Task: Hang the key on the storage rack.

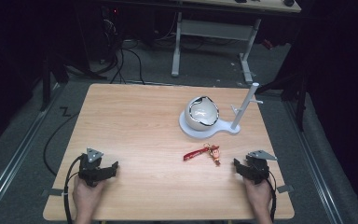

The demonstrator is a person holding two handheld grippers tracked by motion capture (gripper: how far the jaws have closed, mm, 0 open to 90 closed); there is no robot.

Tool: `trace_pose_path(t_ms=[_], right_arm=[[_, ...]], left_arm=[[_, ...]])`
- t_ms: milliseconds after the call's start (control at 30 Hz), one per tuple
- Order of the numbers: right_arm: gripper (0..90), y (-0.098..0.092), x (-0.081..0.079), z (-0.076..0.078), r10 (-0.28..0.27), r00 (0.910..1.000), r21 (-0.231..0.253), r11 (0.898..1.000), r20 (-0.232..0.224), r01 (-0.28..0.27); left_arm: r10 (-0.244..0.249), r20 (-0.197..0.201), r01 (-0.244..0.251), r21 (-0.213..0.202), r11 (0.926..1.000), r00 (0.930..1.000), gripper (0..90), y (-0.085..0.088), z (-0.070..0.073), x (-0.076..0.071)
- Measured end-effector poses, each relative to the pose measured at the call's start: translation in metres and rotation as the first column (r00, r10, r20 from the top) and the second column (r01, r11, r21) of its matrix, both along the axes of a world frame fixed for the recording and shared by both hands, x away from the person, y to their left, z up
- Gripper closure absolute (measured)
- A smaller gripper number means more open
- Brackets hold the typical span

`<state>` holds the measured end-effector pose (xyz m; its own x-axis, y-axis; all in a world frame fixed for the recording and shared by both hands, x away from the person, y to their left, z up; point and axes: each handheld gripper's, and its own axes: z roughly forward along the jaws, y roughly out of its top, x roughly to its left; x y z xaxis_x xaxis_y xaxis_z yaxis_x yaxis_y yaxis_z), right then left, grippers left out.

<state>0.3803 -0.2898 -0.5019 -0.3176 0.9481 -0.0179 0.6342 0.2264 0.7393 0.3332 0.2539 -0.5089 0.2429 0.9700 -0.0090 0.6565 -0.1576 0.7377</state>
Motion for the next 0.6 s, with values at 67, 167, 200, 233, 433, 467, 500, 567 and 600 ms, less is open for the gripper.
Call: trace_pose_path(t_ms=[67,167,200,233,433,467,500,567,600], right_arm=[[43.4,0.0001,0.0,0.0,0.0,1.0,0.0,1.0,0.0,0.0],[43.4,0.0001,0.0,0.0,0.0,1.0,-0.001,1.0,0.0,0.0],[43.5,0.0001,0.0,0.0,0.0,1.0,0.0,1.0,0.0,0.0],[43.6,0.0001,0.0,0.0,0.0,1.0,0.0,1.0,0.0,0.0],[43.9,0.0002,-0.0001,0.0001,0.003,1.0,-0.001,1.0,0.001,-0.003],[43.9,0.0002,-0.0001,0.0001,0.003,1.0,-0.002,1.0,0.001,-0.003],[43.9,0.0002,-0.0001,0.0001,0.004,1.0,-0.002,1.0,0.001,-0.004],[44.0,0.0001,-0.0001,0.0001,0.005,1.0,-0.001,1.0,0.001,-0.005],[44.4,0.0001,-0.0001,0.0001,0.005,1.0,-0.001,1.0,0.001,-0.005]], left_arm=[[0.0,0.001,0.0,-0.001,1.0,1.0,18.7,0.0,-0.0001,0.0],[0.0,0.001,0.0,-0.001,1.0,1.0,18.7,0.0,-0.0001,0.0],[0.0,0.0,0.0,0.0,1.0,1.0,18.7,0.0,0.0,0.0],[0.0,0.001,0.0,0.0,1.0,1.0,18.7,0.0,-0.0001,0.0],[0.0,0.001,0.0,0.0,1.0,1.0,18.7,0.0,0.0,0.0],[0.0,0.001,0.0,0.0,1.0,1.0,18.7,0.0,0.0,0.0],[0.0,0.001,0.0,-0.001,1.0,1.0,18.7,0.0,0.0,0.0],[0.0,0.001,0.0,-0.001,1.0,1.0,18.7,0.0,0.0,0.0],[0.0,0.001,0.0,0.0,1.0,1.0,18.7,0.0,0.0,0.0]])
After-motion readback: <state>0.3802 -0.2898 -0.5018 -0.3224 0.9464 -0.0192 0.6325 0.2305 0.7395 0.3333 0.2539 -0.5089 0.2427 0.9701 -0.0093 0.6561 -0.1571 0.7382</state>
